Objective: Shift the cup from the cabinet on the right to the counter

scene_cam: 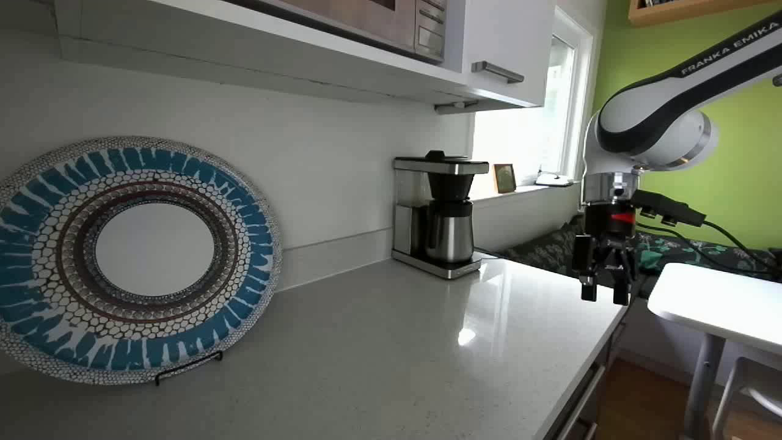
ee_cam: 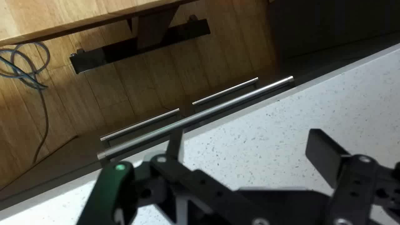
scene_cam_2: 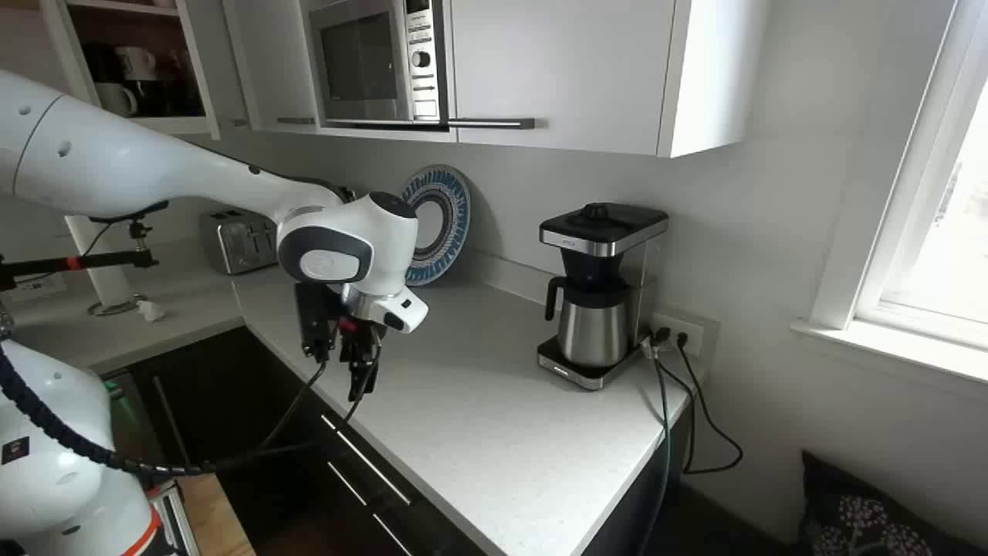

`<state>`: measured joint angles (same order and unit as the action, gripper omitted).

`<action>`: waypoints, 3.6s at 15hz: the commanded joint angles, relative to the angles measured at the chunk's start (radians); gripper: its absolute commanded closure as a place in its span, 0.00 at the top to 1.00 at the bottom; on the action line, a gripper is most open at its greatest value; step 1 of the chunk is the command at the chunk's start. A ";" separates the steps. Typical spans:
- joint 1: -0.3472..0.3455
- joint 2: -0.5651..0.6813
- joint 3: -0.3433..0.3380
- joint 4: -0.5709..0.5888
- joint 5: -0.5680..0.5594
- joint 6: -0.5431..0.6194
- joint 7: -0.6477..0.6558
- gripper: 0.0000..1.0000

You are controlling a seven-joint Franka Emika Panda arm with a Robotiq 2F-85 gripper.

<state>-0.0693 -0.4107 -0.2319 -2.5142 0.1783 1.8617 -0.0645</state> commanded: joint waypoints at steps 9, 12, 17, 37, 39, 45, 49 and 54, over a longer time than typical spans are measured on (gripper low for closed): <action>-0.030 -0.004 0.024 0.006 0.012 -0.012 -0.001 1.00; -0.050 -0.027 0.030 0.016 0.002 -0.024 0.020 1.00; -0.083 -0.070 0.031 0.035 0.000 -0.041 0.046 1.00; -0.146 -0.234 0.055 0.112 0.041 -0.188 0.241 1.00; -0.150 -0.261 0.066 0.115 0.042 -0.192 0.266 1.00; -0.143 -0.286 0.058 0.134 0.065 -0.183 0.252 1.00; -0.133 -0.292 0.040 0.216 0.132 -0.101 0.226 1.00; -0.132 -0.271 0.044 0.303 0.190 -0.022 0.250 1.00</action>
<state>-0.2086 -0.6958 -0.1823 -2.2457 0.3323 1.8060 0.1788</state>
